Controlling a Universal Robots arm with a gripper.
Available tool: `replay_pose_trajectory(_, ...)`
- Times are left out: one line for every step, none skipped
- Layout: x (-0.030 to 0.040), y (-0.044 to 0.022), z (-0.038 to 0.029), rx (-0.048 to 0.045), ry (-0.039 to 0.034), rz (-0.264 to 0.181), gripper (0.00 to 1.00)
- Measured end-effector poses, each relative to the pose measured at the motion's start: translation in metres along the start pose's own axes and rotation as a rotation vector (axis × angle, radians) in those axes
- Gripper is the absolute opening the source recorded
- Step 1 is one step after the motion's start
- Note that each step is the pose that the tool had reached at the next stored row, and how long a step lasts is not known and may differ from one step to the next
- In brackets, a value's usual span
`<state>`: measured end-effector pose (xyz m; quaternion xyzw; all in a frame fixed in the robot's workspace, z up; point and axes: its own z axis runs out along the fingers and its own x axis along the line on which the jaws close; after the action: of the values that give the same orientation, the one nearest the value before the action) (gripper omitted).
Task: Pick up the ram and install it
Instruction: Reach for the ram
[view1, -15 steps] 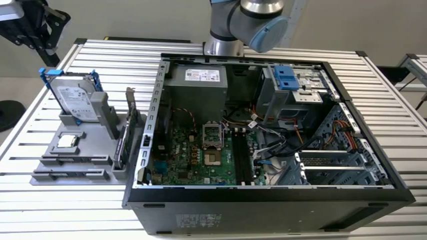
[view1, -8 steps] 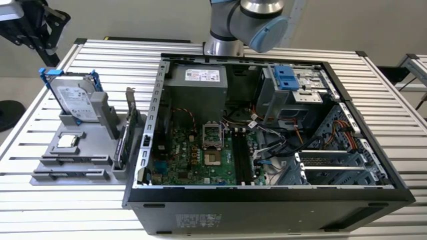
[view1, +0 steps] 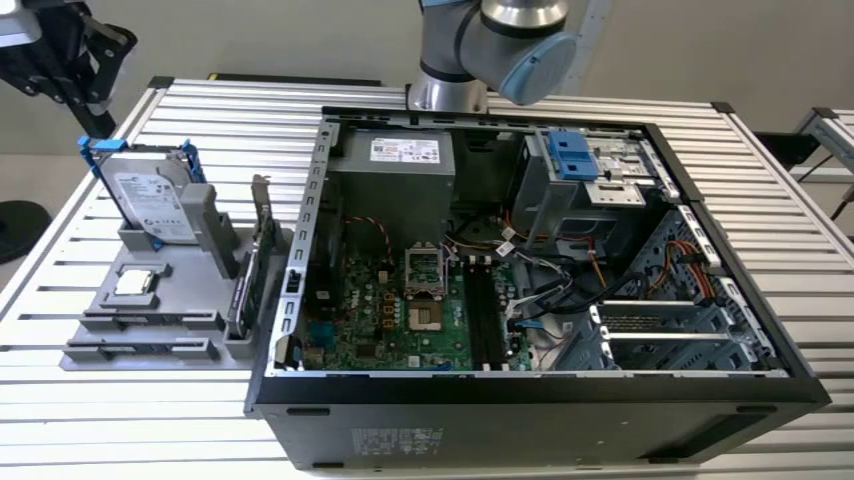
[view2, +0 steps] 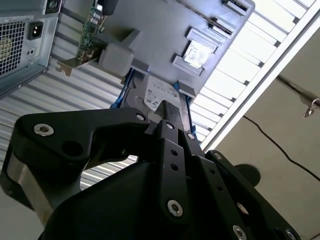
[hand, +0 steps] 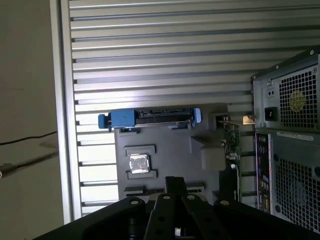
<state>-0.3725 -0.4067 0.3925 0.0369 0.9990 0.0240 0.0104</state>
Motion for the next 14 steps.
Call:
replay_pose_trajectory(-0.0001,-0.0013,0.0,0.0,0.0,0.0,0.0)
replay_pose_trajectory(-0.0002,-0.0025,-0.0001,0.0,0.0,0.0,0.0)
replay_pose_trajectory(-0.0003,-0.0038,-0.0001,0.0,0.0001,0.0,0.0)
replay_pose_trajectory(-0.0004,-0.005,-0.0002,0.0001,0.0002,0.0,0.0)
replay_pose_trajectory(-0.0005,-0.0061,-0.0001,0.0,0.0002,0.0,0.0)
replay_pose_trajectory(-0.0006,-0.0073,-0.0002,0.0,0.0003,0.0,0.0)
replay_pose_trajectory(-0.0006,-0.0083,-0.0002,0.0001,0.0005,0.0,0.0)
replay_pose_trajectory(-0.0007,-0.0092,-0.0002,0.0,0.0006,0.0,0.0)
replay_pose_trajectory(-0.0008,-0.0101,-0.0002,0.0001,0.001,0.0,0.0)
replay_pose_trajectory(-0.0008,-0.0109,-0.0002,0.0001,0.0013,0.0,0.0)
replay_pose_trajectory(-0.0009,-0.0118,-0.0002,0.0001,0.0015,0.0,0.0)
replay_pose_trajectory(-0.001,-0.0128,-0.0002,0.0002,0.0017,0.0,0.0)
replay_pose_trajectory(-0.001,-0.0138,-0.0002,0.0002,0.002,0.0,0.0)
replay_pose_trajectory(-0.0011,-0.0148,-0.0002,0.0002,0.0022,0.0,0.0)
